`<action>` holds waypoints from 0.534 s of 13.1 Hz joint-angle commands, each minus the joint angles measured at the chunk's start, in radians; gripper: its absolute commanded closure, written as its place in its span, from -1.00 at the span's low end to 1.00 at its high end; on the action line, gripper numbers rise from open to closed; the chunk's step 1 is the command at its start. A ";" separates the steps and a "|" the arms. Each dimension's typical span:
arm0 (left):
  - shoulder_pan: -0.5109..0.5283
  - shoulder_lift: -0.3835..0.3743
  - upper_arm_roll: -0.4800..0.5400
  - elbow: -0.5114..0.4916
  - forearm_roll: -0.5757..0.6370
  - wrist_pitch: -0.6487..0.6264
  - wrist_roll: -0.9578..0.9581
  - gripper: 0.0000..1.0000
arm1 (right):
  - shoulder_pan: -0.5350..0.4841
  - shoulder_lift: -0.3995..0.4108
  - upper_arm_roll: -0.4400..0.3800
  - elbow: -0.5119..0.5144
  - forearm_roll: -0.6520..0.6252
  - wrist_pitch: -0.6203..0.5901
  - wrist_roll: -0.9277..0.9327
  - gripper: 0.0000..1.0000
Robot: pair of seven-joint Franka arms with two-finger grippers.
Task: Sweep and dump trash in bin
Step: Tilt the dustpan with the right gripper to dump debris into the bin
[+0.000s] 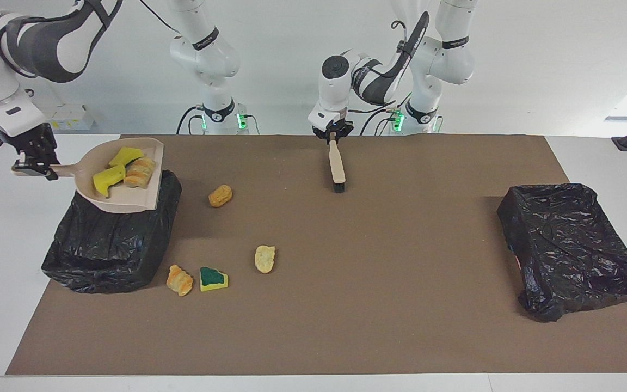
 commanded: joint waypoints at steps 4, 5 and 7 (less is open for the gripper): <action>0.136 -0.001 0.006 0.152 0.077 -0.104 0.107 -1.00 | 0.016 0.026 0.014 -0.024 -0.319 0.128 0.309 1.00; 0.165 0.002 0.008 0.184 0.079 -0.107 0.128 -1.00 | 0.041 0.042 0.016 -0.024 -0.418 0.127 0.389 1.00; 0.245 0.004 0.006 0.218 0.149 -0.133 0.191 -1.00 | 0.068 0.077 0.016 -0.024 -0.545 0.127 0.477 1.00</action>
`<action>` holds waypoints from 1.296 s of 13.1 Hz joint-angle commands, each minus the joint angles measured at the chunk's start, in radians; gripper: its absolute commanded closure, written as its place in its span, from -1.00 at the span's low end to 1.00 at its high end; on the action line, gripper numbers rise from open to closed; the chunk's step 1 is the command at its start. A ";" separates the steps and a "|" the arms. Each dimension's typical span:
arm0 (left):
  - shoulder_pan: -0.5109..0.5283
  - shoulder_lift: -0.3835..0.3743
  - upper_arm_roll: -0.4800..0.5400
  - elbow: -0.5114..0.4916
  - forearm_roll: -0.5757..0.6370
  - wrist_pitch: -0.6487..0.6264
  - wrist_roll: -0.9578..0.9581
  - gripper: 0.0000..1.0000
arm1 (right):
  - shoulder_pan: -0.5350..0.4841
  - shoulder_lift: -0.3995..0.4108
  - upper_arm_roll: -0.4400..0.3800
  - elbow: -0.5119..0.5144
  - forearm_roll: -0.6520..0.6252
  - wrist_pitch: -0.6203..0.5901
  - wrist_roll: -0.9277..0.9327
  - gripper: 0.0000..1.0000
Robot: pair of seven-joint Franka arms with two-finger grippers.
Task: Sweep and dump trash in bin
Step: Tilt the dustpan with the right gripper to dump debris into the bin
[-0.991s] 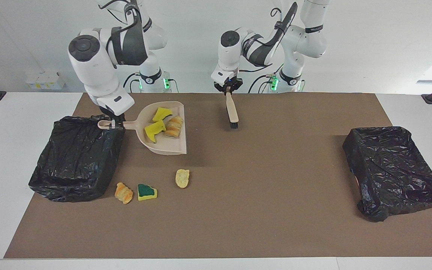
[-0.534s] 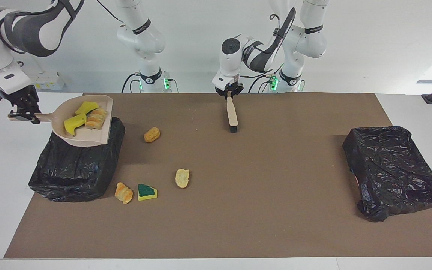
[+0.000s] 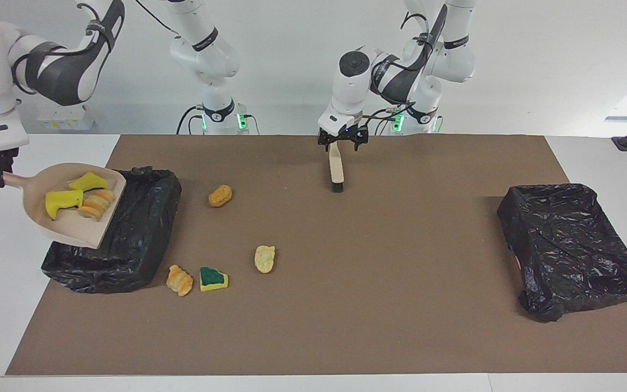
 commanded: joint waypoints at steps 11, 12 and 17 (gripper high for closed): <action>0.440 0.012 -0.005 0.472 0.117 -0.342 0.521 -1.00 | 0.086 0.019 0.003 -0.008 -0.333 -0.049 0.078 1.00; 0.480 0.012 -0.005 0.530 0.117 -0.398 0.573 -1.00 | 0.092 0.014 0.003 -0.010 -0.345 -0.049 0.077 1.00; 0.571 0.058 0.003 0.726 0.107 -0.586 0.678 -1.00 | 0.203 -0.051 0.011 -0.068 -0.609 -0.039 0.167 1.00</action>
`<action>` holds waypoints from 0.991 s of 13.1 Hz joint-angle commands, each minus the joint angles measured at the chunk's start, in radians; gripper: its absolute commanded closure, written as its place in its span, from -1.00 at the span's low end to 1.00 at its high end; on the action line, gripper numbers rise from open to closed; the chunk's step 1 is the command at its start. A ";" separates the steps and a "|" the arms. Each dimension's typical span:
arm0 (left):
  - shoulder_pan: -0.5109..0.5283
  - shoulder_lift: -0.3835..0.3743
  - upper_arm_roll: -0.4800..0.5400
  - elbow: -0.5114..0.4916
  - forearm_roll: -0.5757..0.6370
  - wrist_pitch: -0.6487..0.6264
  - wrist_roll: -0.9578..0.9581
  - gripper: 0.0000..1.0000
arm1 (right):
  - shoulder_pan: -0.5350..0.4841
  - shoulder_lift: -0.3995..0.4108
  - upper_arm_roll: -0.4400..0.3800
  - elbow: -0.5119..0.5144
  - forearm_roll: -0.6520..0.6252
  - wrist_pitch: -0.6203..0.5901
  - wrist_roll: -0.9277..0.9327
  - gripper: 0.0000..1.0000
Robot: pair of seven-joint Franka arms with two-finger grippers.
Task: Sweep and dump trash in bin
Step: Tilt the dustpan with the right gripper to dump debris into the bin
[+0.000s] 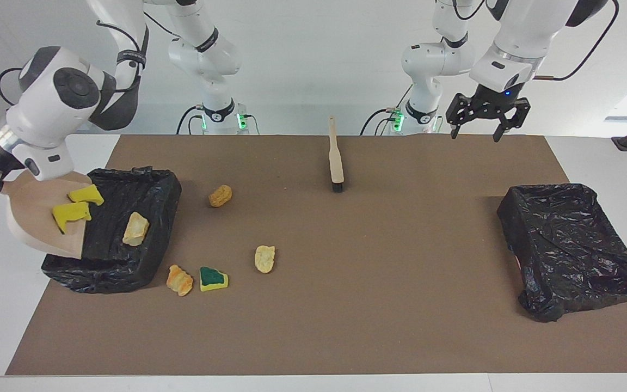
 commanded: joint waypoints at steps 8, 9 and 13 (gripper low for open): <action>0.094 0.109 0.003 0.199 0.015 -0.071 0.062 -1.00 | -0.014 -0.075 -0.004 -0.069 0.106 0.037 0.060 1.00; 0.122 0.107 0.001 0.193 0.007 -0.061 0.064 -1.00 | -0.015 -0.078 -0.006 -0.066 0.166 0.026 0.054 1.00; 0.110 0.100 -0.005 0.181 0.004 -0.064 0.062 -1.00 | -0.028 -0.094 -0.011 -0.052 0.418 -0.002 -0.035 1.00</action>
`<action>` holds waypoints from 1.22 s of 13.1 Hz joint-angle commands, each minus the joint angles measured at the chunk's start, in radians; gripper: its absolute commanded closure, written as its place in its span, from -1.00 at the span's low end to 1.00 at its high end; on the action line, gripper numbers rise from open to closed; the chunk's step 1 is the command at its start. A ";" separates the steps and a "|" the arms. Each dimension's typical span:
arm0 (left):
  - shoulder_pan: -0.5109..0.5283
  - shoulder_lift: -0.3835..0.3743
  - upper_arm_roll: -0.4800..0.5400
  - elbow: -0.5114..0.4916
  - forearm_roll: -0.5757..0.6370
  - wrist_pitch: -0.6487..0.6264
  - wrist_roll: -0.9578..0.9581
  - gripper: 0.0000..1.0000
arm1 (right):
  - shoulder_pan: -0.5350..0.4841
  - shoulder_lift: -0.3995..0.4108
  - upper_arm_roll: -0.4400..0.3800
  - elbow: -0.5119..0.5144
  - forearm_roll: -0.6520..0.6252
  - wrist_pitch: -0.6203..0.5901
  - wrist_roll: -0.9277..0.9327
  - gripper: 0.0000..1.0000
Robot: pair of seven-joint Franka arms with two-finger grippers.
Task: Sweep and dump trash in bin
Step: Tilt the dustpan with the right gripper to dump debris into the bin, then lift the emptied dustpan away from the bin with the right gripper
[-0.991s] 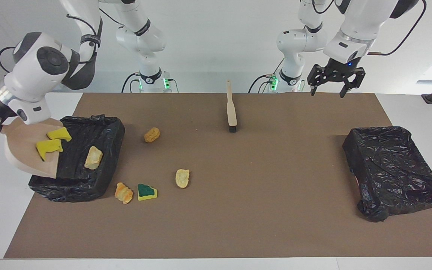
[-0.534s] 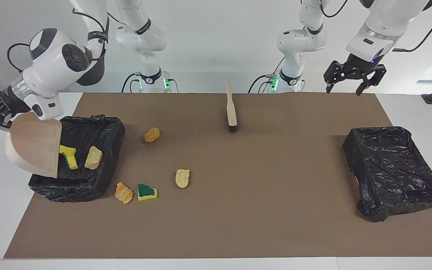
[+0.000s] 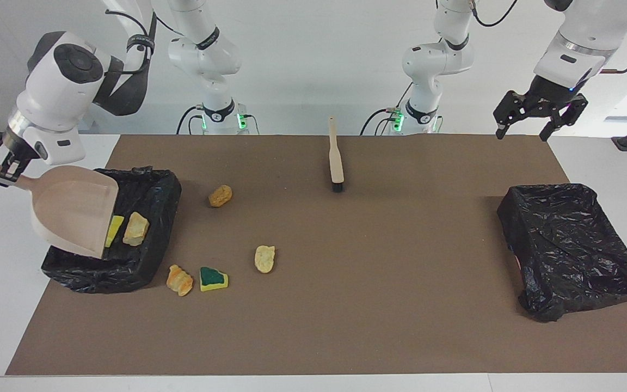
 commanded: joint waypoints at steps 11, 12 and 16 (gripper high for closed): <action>-0.141 -0.044 0.156 -0.049 0.007 -0.002 -0.001 -1.00 | 0.055 -0.048 0.025 -0.007 0.440 -0.260 0.405 1.00; -0.127 -0.044 0.156 -0.049 0.007 -0.006 -0.001 -1.00 | 0.067 -0.056 0.026 -0.011 0.446 -0.278 0.489 1.00; -0.122 -0.044 0.156 -0.049 0.007 -0.003 -0.001 -1.00 | 0.128 -0.078 0.030 -0.031 0.576 -0.360 0.892 1.00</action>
